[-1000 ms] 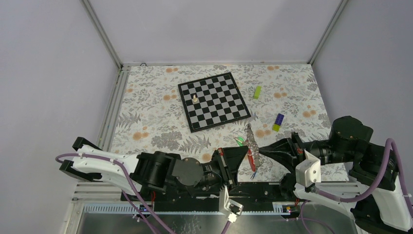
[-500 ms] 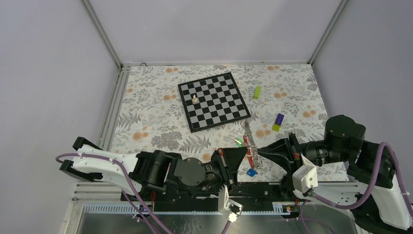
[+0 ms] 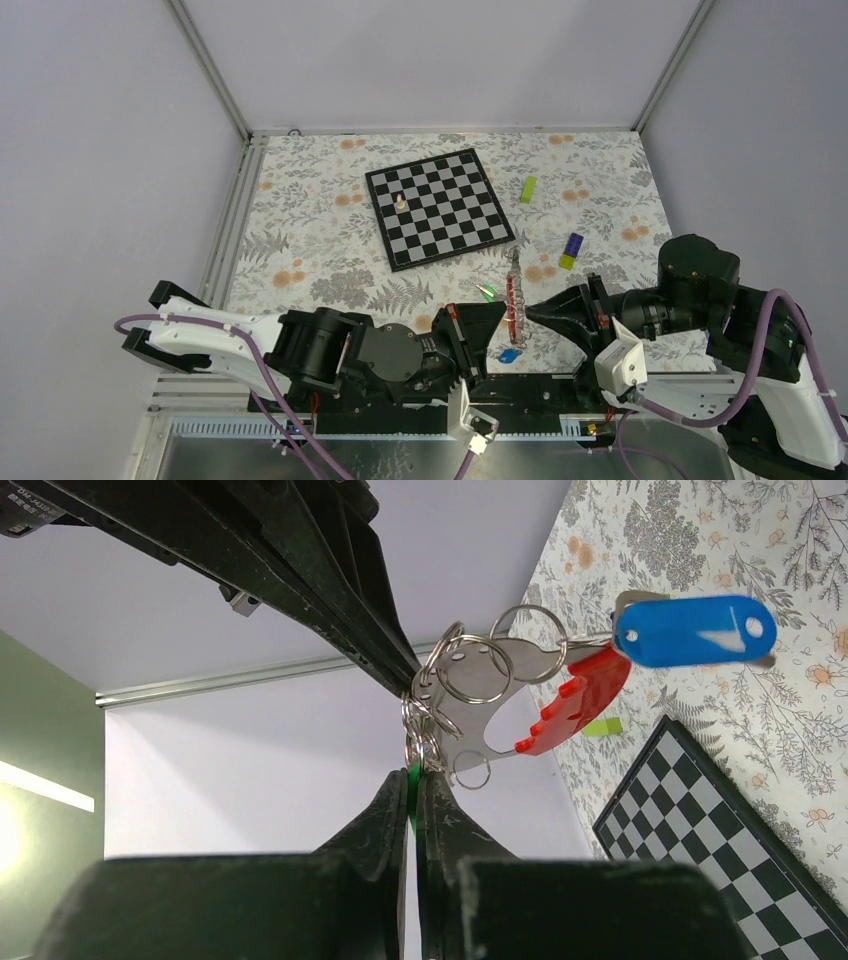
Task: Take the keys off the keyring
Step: Remove the key from the keyring.
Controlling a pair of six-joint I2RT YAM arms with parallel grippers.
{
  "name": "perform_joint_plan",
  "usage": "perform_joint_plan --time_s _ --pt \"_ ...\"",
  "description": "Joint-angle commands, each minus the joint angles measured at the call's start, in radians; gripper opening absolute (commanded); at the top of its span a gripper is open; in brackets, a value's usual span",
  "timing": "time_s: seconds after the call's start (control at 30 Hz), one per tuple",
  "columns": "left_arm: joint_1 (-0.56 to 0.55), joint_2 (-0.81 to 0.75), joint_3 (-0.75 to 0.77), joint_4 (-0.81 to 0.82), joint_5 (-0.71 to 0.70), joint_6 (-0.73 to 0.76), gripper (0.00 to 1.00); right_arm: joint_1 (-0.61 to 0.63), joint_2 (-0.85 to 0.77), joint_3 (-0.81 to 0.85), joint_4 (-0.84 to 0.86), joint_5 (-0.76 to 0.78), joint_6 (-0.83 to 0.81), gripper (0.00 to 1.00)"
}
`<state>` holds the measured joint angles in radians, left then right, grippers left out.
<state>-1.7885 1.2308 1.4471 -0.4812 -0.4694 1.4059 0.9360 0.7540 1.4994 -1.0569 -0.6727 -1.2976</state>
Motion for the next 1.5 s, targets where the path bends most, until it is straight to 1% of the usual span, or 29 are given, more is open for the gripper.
perform_joint_plan --time_s 0.0,0.77,1.13,1.27,1.33,1.47 --pt "-0.006 -0.01 0.065 0.069 -0.011 -0.013 0.0 0.004 0.027 -0.013 -0.025 -0.007 -0.009 0.0" --pt "-0.006 0.0 0.058 0.042 0.038 -0.04 0.0 0.004 0.023 -0.07 0.083 0.027 0.044 0.0" --pt "-0.006 0.009 0.056 0.027 0.06 -0.067 0.0 0.005 -0.032 -0.136 0.209 0.052 0.085 0.0" --pt "-0.006 0.006 0.052 0.027 0.056 -0.084 0.0 0.006 -0.079 -0.187 0.303 0.053 0.144 0.09" --pt "-0.006 0.004 0.052 0.028 0.049 -0.096 0.0 0.004 -0.107 -0.218 0.347 0.06 0.173 0.18" --pt "-0.006 0.003 0.047 0.029 0.027 -0.148 0.0 0.004 -0.186 -0.29 0.474 0.089 0.261 0.27"
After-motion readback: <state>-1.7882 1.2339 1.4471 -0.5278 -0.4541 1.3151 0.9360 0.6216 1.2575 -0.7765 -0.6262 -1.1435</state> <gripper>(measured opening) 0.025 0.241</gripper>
